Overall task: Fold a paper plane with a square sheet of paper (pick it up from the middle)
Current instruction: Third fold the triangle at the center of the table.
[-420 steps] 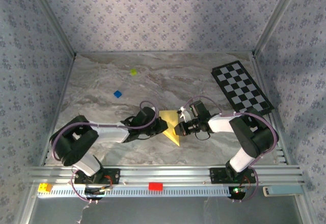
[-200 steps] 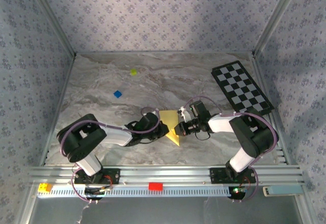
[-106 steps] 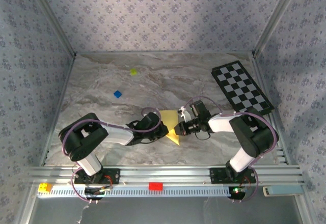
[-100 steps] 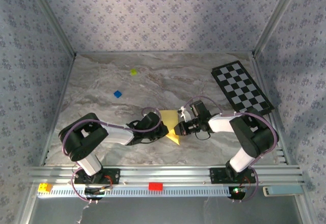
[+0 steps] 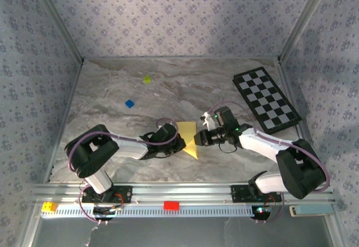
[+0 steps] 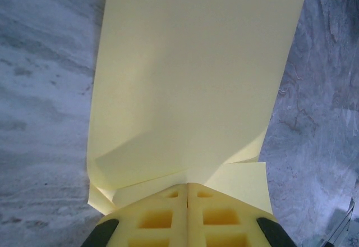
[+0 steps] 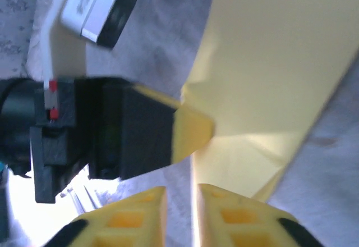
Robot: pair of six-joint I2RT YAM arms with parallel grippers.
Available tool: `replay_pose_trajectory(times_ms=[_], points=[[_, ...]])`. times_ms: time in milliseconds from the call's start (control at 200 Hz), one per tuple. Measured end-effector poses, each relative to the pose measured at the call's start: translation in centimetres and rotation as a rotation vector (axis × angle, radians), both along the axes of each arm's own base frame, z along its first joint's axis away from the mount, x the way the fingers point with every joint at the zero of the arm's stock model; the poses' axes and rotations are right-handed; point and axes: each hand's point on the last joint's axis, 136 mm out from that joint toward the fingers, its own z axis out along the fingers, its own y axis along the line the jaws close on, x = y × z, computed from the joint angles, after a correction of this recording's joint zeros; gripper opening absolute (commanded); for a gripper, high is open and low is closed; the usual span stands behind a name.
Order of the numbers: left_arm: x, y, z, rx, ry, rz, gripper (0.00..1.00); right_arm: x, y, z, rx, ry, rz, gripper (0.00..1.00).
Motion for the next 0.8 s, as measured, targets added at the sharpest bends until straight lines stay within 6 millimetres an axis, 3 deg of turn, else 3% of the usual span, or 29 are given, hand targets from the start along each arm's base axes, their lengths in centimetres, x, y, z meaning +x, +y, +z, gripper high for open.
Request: replay_pose_trajectory(times_ms=[105,200,800], points=[[0.0,0.0,0.0,0.000,0.000,0.000,0.05,-2.7,1.2,-1.0,-0.041,0.050,0.079,0.05],[0.0,0.0,0.0,0.000,0.000,0.000,0.05,-3.7,1.7,-1.7,-0.082,0.078,0.107,0.04],[0.1,-0.1,0.0,0.000,0.000,0.000,0.05,-3.2,1.7,-5.5,-0.279,0.148,0.065,0.03]])
